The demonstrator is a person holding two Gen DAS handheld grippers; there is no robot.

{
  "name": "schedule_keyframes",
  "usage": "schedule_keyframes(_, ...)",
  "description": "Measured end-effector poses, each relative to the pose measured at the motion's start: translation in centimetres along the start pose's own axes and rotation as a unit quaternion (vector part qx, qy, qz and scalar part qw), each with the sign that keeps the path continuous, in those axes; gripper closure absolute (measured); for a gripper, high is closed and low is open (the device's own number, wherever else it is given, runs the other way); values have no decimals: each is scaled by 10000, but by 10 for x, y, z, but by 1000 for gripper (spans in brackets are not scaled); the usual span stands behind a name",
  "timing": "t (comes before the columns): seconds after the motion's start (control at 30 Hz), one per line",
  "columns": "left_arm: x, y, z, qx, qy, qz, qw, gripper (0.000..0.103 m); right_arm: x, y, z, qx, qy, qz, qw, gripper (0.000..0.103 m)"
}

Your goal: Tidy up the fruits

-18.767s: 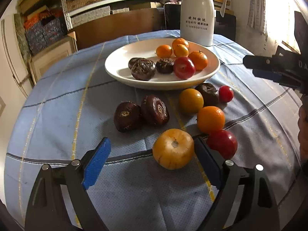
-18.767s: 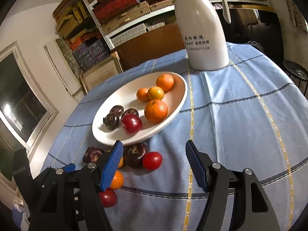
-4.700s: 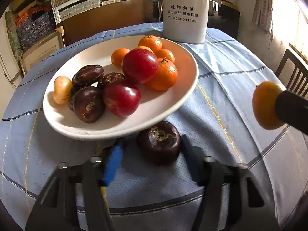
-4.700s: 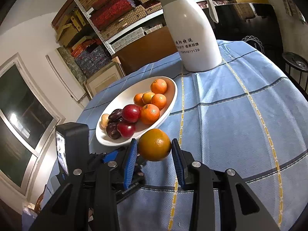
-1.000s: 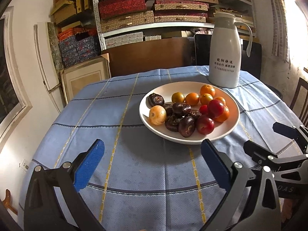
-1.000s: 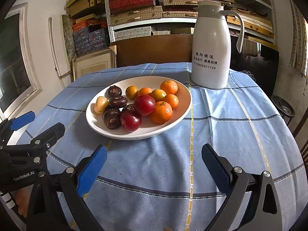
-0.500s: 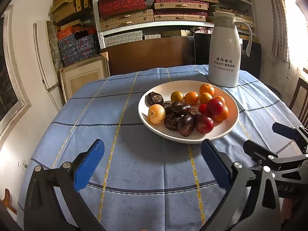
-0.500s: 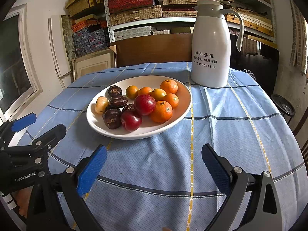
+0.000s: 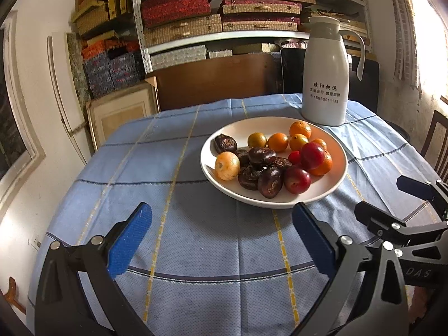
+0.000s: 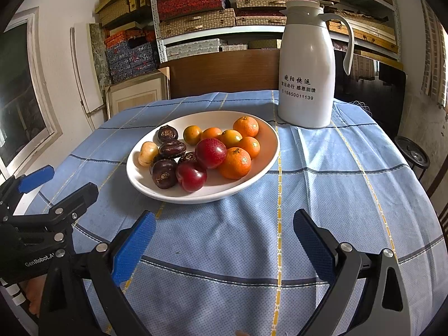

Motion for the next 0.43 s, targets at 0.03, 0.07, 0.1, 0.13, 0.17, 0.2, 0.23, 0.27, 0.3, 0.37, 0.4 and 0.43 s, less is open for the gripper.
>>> schedule_keyframes(0.03, 0, -1, 0, 44, 56, 93, 9999, 5, 0, -1, 0, 1, -7, -12, 10000, 4)
schedule_keyframes(0.07, 1, -3, 0, 103, 136, 230, 9996, 5, 0, -1, -1, -3, -12, -15, 10000, 4)
schedule_keyframes(0.1, 2, -4, 0, 122, 172, 278, 9994, 5, -1, 0, -1, -8, -12, -15, 10000, 4)
schedule_keyframes(0.13, 3, -4, 1, 125, 185, 287, 9993, 5, 0, -1, 0, -8, 0, -19, 10000, 4)
schedule_keyframes(0.17, 3, -3, 1, 109, 173, 246, 9995, 5, 1, -1, 0, -8, 19, -12, 10000, 4)
schedule_keyframes(0.2, 2, -1, 1, 49, 113, 125, 9998, 5, 1, -1, 0, -6, 53, 7, 10000, 4)
schedule_keyframes(0.23, 1, 0, 0, 3, 51, 40, 10000, 5, 2, -1, 1, 1, 69, 10, 10000, 4)
schedule_keyframes(0.27, 0, 1, 0, -38, -19, -26, 10000, 5, 2, -2, 0, 7, 74, 4, 10000, 4)
schedule_keyframes(0.3, 0, 2, 0, -59, -55, -86, 9999, 5, 2, -1, 0, 8, 73, -3, 10000, 4)
schedule_keyframes(0.37, -1, 1, 0, -47, -34, -60, 10000, 5, 2, -1, 0, -1, 63, -1, 10000, 4)
schedule_keyframes(0.4, 0, 1, 0, -43, -19, -37, 10000, 5, 1, -1, 0, 0, 53, -7, 10000, 4)
schedule_keyframes(0.43, 0, 1, 0, -45, -5, -19, 10000, 5, 1, -1, 0, 2, 52, -12, 10000, 4)
Point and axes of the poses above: each gripper's, at about its wrist camera, not at the fingertips, and y roughly the way its jaws point, x to its right, z to its top, the point moved 7 cm from there along y, roughly the way its jaws point, and after that the axes turned 9 degrees about -z, right-handed, at the moved point
